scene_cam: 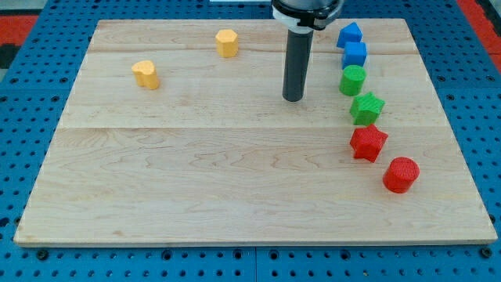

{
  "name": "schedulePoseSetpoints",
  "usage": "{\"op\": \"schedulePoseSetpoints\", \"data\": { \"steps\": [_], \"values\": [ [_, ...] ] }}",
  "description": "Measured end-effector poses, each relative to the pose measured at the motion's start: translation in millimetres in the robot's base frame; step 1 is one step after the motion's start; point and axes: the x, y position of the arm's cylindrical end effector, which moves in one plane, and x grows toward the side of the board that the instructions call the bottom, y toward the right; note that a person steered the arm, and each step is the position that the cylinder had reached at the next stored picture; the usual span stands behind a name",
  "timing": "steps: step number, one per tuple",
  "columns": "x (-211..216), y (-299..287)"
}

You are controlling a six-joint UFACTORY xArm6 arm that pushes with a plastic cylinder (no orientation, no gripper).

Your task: Place yellow hexagon to the top of blue triangle

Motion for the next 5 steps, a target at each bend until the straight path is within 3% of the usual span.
{"op": "schedulePoseSetpoints", "data": {
  "steps": [4,5],
  "values": [
    [0,-9],
    [-9,-49]
  ]
}}
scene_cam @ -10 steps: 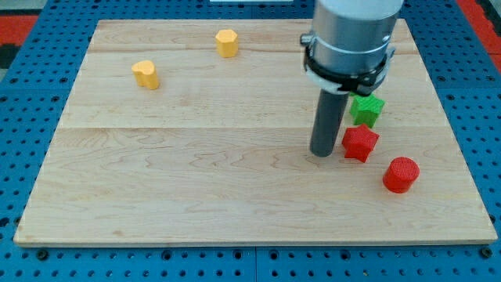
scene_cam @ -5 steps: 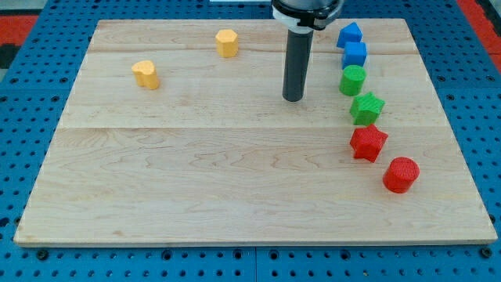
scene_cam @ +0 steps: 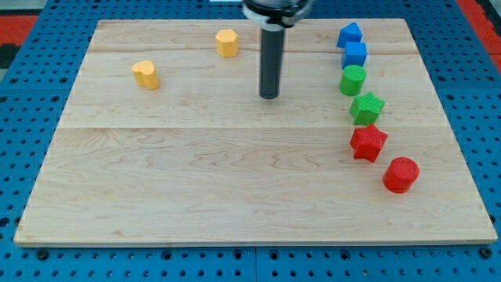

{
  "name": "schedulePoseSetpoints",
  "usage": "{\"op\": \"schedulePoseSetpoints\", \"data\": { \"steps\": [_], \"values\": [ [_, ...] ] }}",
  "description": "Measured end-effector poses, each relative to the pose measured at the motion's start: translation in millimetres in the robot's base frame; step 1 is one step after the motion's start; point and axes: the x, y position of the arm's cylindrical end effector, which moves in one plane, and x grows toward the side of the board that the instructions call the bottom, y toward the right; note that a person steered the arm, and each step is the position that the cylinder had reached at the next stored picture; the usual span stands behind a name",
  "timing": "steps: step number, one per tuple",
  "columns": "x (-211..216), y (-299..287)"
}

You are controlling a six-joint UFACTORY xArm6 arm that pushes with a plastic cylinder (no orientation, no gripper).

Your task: Place yellow hexagon to the top of blue triangle

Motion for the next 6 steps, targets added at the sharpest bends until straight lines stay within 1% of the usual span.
{"op": "schedulePoseSetpoints", "data": {
  "steps": [1,2,3,4,6],
  "values": [
    [-27,-23],
    [-50,-60],
    [-73,-77],
    [-102,-64],
    [-110,-67]
  ]
}}
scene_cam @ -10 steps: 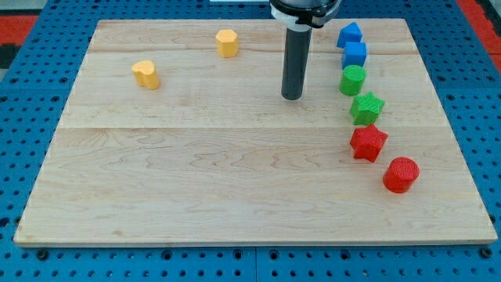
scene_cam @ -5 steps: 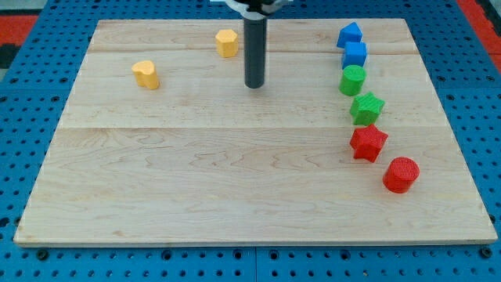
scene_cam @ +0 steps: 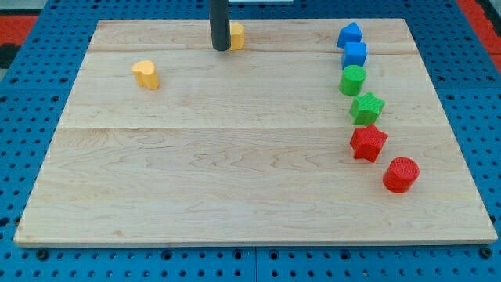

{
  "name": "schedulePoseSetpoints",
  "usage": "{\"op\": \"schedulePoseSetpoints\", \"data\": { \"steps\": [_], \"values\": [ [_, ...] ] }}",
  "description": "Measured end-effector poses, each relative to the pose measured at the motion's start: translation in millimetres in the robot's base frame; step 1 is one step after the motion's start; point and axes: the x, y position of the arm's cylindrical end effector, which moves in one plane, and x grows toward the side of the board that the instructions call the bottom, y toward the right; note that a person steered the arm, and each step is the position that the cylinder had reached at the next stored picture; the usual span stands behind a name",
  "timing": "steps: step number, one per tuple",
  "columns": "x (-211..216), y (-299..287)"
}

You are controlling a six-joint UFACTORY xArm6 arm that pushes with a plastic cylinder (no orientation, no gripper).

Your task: Place yellow hexagon to the top of blue triangle

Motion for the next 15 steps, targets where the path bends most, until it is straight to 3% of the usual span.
{"op": "schedulePoseSetpoints", "data": {
  "steps": [1,4,6,8,10,12,13,15],
  "values": [
    [-2,-20],
    [-44,27],
    [-45,99],
    [-52,92],
    [-61,122],
    [-32,136],
    [-36,163],
    [-64,139]
  ]
}}
